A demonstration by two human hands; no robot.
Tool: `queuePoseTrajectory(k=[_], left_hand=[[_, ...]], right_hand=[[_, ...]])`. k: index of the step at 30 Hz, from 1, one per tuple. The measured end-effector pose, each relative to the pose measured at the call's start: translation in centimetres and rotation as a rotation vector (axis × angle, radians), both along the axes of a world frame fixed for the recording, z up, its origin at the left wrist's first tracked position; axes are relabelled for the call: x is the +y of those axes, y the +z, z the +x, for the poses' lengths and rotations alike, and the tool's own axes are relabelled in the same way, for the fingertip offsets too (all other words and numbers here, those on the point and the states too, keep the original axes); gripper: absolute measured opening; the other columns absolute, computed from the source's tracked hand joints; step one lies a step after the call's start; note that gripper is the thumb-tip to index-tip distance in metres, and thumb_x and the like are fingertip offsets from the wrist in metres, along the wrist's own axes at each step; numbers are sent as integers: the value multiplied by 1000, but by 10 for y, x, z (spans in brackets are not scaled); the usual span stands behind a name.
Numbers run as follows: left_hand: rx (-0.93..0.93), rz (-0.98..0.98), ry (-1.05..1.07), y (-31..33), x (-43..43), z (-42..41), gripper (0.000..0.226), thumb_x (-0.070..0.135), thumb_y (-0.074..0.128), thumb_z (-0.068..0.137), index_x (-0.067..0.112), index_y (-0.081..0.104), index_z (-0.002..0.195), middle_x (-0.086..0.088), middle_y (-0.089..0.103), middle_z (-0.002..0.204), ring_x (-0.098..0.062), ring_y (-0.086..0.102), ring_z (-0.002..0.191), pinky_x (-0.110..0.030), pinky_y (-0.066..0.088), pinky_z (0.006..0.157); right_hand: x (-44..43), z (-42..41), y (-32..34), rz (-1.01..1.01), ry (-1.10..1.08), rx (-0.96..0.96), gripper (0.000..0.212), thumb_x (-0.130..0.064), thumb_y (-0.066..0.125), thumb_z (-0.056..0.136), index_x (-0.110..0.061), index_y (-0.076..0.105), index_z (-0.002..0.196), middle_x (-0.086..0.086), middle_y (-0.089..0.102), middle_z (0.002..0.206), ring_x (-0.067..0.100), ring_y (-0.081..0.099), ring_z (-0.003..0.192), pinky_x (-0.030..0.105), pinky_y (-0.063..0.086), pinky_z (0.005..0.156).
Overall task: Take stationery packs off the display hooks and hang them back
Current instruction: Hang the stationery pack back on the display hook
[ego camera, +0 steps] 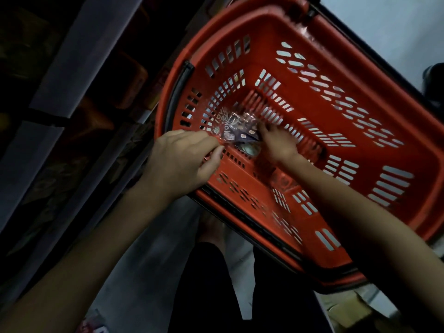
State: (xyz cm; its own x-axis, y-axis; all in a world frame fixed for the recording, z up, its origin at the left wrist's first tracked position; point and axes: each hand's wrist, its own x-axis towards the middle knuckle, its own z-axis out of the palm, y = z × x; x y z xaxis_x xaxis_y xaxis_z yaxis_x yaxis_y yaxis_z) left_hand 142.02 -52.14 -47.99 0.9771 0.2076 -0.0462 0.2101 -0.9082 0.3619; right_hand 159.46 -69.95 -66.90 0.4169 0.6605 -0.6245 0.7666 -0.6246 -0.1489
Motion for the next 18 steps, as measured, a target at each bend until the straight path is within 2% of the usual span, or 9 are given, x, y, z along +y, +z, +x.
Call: queuePoseTrajectory(k=[3, 6, 10, 12, 15, 17, 18], left_hand=[[52, 29, -24, 0, 0, 1, 26, 31, 55, 102, 18, 71, 86, 3, 65, 76, -20, 63, 68, -32, 41, 66], [97, 51, -33, 0, 0, 1, 25, 32, 55, 100, 18, 71, 87, 4, 66, 77, -20, 65, 70, -33, 43, 67], [163, 108, -30, 4, -2, 4, 26, 33, 54, 97, 18, 70, 84, 4, 66, 76, -22, 67, 71, -34, 46, 67], [239, 121, -24, 9, -4, 6, 30, 37, 49, 97, 19, 69, 83, 5, 66, 76, -23, 68, 73, -35, 47, 69], [344, 102, 5, 19, -9, 12, 32, 43, 47, 95, 24, 71, 89, 7, 70, 83, -20, 70, 82, -34, 49, 74], [385, -50, 84, 28, -15, 18, 27, 44, 53, 93, 27, 74, 100, 10, 74, 97, -16, 71, 94, -34, 52, 82], [406, -169, 107, 33, -20, 23, 24, 41, 56, 95, 29, 73, 106, 11, 74, 104, -15, 70, 99, -34, 54, 87]], right_hand=[[-15, -3, 18, -30, -96, 77, 59, -26, 61, 88, -20, 46, 145, 16, 63, 127, 42, 65, 108, 48, 58, 83], [-31, -5, 39, -110, -183, 171, 46, -33, 58, 93, -23, 55, 138, 17, 67, 124, 40, 67, 108, 44, 56, 85], [-54, -8, 76, 17, -584, 370, 40, -38, 52, 95, -22, 69, 127, 19, 72, 120, 37, 67, 112, 38, 50, 86], [-64, -8, 97, 119, -820, 463, 25, -31, 59, 99, -17, 74, 113, 15, 75, 110, 29, 69, 107, 35, 46, 80], [-77, -8, 137, 313, -1133, 588, 10, -16, 63, 99, -17, 70, 93, 8, 71, 94, 19, 65, 83, 25, 47, 65], [-86, -9, 168, 419, -1353, 701, 13, -2, 66, 95, -15, 69, 94, 10, 71, 93, 16, 64, 69, 20, 52, 55], [-92, -10, 183, 462, -1446, 774, 16, 4, 67, 91, -11, 70, 98, 10, 72, 92, 17, 66, 68, 22, 56, 56]])
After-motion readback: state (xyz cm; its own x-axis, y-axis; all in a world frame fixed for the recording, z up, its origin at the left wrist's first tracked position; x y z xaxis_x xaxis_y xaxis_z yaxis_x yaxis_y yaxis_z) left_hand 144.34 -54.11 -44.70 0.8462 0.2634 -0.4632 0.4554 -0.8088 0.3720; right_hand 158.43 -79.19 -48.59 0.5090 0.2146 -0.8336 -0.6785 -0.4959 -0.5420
